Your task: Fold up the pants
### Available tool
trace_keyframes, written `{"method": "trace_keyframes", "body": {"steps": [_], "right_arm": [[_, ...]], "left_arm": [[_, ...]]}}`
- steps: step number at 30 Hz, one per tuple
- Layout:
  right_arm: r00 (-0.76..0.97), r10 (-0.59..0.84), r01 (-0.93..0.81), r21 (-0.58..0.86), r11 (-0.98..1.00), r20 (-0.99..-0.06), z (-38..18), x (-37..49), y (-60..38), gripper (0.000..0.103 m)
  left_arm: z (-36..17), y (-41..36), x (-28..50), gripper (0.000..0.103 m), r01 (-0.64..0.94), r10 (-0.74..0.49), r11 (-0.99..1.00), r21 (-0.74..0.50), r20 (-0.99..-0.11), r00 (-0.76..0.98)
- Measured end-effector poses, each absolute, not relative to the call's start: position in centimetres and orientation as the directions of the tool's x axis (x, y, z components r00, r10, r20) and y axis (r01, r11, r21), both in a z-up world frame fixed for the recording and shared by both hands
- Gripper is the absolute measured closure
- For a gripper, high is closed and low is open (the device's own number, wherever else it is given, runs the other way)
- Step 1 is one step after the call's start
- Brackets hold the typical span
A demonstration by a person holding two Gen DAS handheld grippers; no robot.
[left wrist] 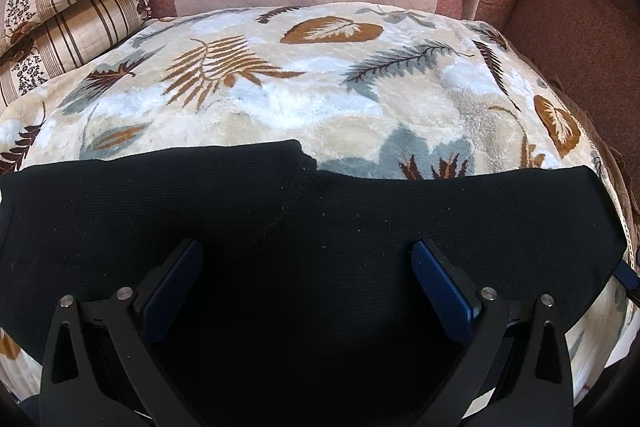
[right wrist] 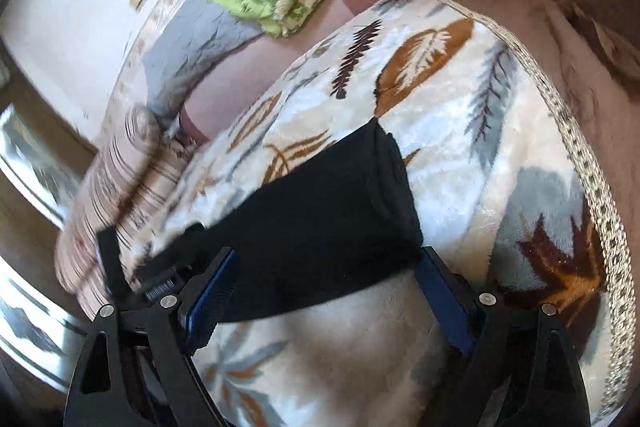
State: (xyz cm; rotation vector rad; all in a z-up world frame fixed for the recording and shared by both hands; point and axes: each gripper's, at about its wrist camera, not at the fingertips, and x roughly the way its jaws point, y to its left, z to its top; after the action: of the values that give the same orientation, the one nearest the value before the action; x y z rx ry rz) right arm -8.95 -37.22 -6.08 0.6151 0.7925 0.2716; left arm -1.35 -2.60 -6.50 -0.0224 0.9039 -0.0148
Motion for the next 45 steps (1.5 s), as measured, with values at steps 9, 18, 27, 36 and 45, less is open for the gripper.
{"method": "trace_keyframes", "body": {"steps": [9,18,27,36,45], "right_arm": [[0.699,0.394,0.152,0.662,0.734,-0.597,-7.8,-9.3,-39.9,0.09],[0.735,0.337,0.058,0.55,0.833,-0.588,-5.6,-9.3,-36.7,0.095],[0.701,0.448,-0.065,0.575,0.815,-0.555,-4.6,-8.1,-32.5,0.095],[0.653,0.555,-0.199,0.59,0.782,-0.515,-3.5,-7.1,-27.5,0.095],[0.739,0.429,-0.103,0.543,0.834,-0.519,0.2,-7.2,-32.3,0.095]], "left_arm": [[-6.5,-2.7,-1.4,0.0,0.001,-0.019,1.0,-0.023,-0.784,0.62],[-5.3,-0.4,-1.4,0.0,-0.043,-0.109,0.983,-0.181,-0.748,0.654],[-3.9,3.6,-1.7,0.0,-0.181,-0.081,0.935,-0.304,-0.682,0.727],[0.3,8.7,-0.4,0.0,-0.202,-0.078,0.914,-0.352,-0.641,0.763],[-4.0,10.5,0.7,0.0,-0.286,-0.161,0.842,-0.458,-0.719,0.677]]}}
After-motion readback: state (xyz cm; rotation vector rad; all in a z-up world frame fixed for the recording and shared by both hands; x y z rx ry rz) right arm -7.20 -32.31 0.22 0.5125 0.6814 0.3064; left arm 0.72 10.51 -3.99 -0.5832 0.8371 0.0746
